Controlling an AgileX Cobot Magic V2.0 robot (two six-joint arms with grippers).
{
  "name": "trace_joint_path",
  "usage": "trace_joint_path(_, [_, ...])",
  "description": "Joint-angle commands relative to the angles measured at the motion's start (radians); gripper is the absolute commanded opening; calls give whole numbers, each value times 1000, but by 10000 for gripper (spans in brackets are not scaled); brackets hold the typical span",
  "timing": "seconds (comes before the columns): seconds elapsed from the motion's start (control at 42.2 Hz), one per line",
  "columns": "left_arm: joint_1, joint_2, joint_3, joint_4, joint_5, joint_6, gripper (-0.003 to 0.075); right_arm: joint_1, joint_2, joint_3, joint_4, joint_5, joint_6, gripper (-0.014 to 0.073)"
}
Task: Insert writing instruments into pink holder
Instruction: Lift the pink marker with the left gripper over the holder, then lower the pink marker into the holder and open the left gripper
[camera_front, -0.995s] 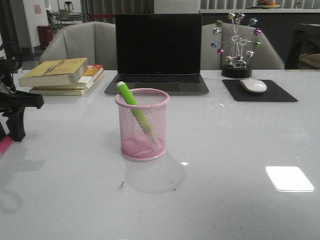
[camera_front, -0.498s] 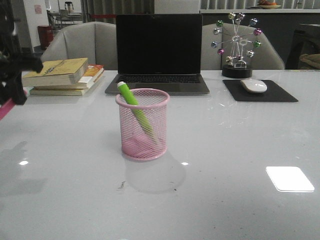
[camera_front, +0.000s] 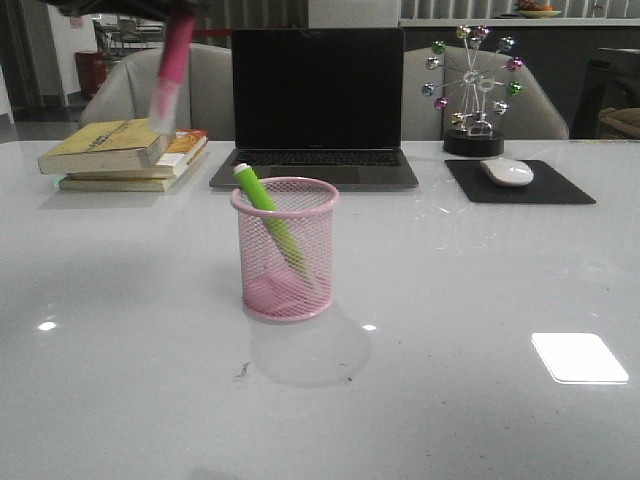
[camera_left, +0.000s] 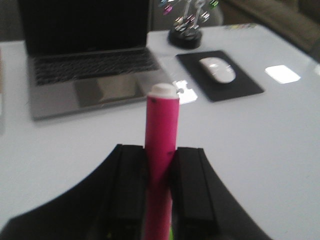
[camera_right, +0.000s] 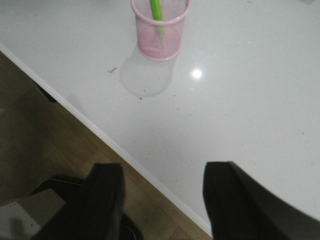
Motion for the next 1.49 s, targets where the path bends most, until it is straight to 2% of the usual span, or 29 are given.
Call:
trace_joint_path(0.0, [-62, 7, -18, 1, -253, 0, 93, -1, -4, -25, 0, -58, -11, 469])
trace_joint_path(0.19, [-95, 168, -18, 41, -584, 0, 93, -1, -4, -25, 0, -57, -11, 469])
trace_joint_path(0.355, [-95, 322, -18, 41, -814, 0, 93, -1, -4, -25, 0, -57, -11, 469])
trace_joint_path(0.498, [-95, 420, -18, 41, -884, 0, 93, -1, -4, -25, 0, -57, -11, 469])
trace_joint_path(0.687, [-95, 490, -18, 41, -878, 0, 94, -1, -4, -25, 0, -57, -11, 469])
trace_joint_path(0.782, [-95, 502, -18, 41, -851, -2, 122, -1, -4, -25, 0, -57, -11, 469])
trace_joint_path(0.853, [-95, 504, -18, 41, -807, -2, 176, -1, -4, -25, -6, -56, -11, 469])
trace_joint_path(1.042, [-95, 504, -18, 43, -793, -2, 399, -1, -4, -25, -6, -56, -11, 469])
trace_joint_path(1.113, [-95, 496, -18, 43, -785, -2, 452, -1, -4, -25, -6, -56, -11, 469])
trace_joint_path(1.185, [-95, 472, -18, 43, -750, -2, 469, -1, -4, -25, -6, -56, -11, 469])
trace_joint_path(1.35, [-78, 344, -19, 67, -561, 11, 468, -1, -4, -25, -6, -56, -11, 469])
trace_joint_path(1.469, [-70, 206, -24, 86, -324, 24, 468, -1, -4, -25, -6, -56, -11, 469])
